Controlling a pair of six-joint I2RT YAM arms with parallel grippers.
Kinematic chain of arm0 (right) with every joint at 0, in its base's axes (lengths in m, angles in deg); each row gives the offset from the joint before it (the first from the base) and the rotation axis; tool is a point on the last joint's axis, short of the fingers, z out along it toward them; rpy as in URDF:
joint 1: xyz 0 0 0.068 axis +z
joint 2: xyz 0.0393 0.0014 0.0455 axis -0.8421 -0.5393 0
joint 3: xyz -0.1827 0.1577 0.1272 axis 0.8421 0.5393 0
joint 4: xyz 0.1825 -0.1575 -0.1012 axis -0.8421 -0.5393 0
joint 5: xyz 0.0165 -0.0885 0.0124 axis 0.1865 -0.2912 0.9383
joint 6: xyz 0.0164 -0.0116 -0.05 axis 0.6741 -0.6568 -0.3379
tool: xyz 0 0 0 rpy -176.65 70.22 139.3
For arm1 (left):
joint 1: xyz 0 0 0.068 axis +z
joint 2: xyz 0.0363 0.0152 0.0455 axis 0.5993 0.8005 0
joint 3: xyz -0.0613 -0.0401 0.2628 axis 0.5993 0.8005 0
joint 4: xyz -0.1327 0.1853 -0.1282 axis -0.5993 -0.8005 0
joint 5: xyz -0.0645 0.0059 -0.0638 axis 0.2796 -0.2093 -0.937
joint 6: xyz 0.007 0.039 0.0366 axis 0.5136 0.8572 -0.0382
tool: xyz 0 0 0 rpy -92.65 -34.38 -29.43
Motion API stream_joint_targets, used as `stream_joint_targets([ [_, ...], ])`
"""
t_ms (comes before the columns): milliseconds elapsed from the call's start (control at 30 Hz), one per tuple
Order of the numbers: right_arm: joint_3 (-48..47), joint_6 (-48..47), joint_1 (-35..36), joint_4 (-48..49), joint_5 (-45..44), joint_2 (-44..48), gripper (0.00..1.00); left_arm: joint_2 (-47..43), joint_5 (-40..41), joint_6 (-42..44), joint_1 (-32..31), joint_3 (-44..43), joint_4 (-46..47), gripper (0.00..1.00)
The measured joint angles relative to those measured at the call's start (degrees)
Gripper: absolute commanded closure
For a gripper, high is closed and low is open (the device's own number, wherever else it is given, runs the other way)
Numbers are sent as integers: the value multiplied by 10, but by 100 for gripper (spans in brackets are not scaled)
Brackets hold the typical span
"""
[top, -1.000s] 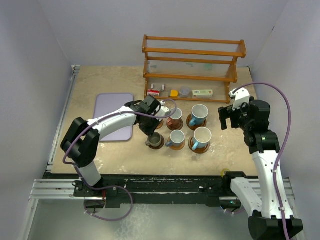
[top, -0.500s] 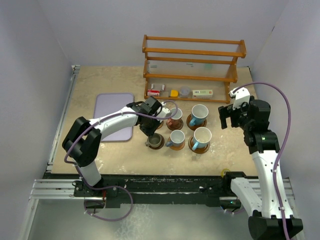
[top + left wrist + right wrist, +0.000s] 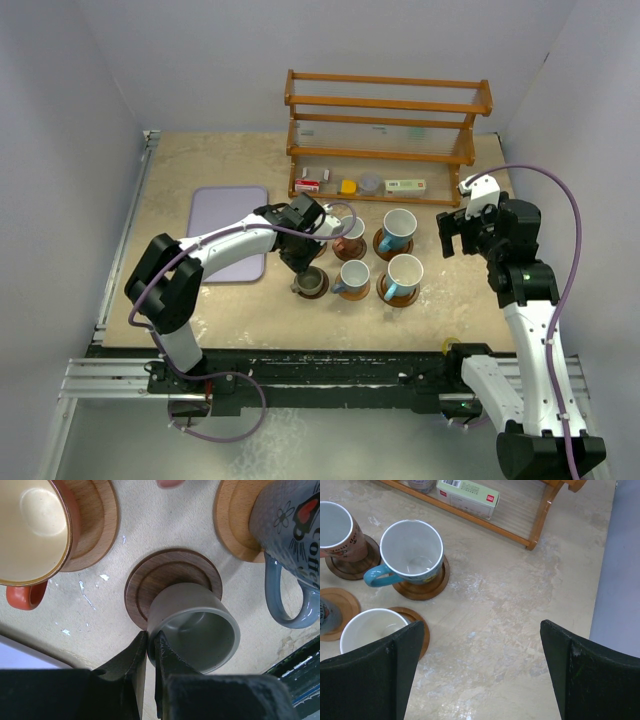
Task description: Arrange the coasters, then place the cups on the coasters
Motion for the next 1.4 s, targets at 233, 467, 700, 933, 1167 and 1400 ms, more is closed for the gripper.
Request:
stream_joint_targets([
  [233, 0, 0, 0, 0, 0, 0, 0, 0, 0, 0, 0, 0, 0, 90],
  [467, 0, 0, 0, 0, 0, 0, 0, 0, 2, 0, 0, 0, 3, 76],
  [700, 0, 0, 0, 0, 0, 0, 0, -3, 3, 0, 0, 0, 7, 56],
  [933, 0, -2, 0, 0, 1, -11, 0, -52, 6, 5, 0, 0, 9, 42],
  [1167, -7, -16, 0, -19, 3, -36, 0, -123, 25, 17, 9, 0, 17, 33],
  [1400, -53, -31, 0, -48, 5, -71, 0, -173, 33, 21, 85, 0, 19, 29],
])
